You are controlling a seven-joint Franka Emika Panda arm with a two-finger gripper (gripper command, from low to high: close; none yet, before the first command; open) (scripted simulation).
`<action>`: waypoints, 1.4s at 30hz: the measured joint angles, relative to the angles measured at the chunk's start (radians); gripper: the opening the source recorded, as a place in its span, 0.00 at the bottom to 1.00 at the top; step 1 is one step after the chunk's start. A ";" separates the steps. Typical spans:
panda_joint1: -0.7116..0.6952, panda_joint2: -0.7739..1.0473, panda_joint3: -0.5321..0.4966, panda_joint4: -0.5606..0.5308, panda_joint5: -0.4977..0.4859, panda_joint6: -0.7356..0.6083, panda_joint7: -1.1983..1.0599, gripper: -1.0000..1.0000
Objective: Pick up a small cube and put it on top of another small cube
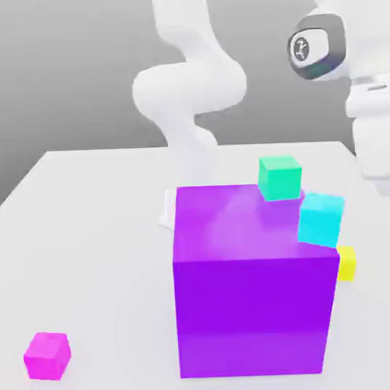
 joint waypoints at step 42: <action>0.168 -0.276 -0.199 -0.022 -0.021 -0.389 -0.292 0.00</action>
